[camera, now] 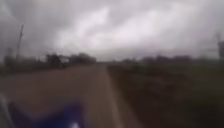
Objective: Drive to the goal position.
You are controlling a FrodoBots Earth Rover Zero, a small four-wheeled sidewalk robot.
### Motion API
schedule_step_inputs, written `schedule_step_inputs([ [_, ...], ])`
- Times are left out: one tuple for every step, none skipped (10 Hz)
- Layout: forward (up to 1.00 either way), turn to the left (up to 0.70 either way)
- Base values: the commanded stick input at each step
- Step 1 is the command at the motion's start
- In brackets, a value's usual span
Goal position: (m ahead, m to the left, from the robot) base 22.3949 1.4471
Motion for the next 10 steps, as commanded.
schedule_step_inputs([
  [0.85, 0.0],
  [0.85, 0.0],
  [0.85, 0.0],
  [0.85, 0.0],
  [0.85, 0.0],
  [0.85, 0.0],
  [0.85, 0.0],
  [0.85, 0.0],
  [0.85, 0.0],
  [0.85, 0.0],
])
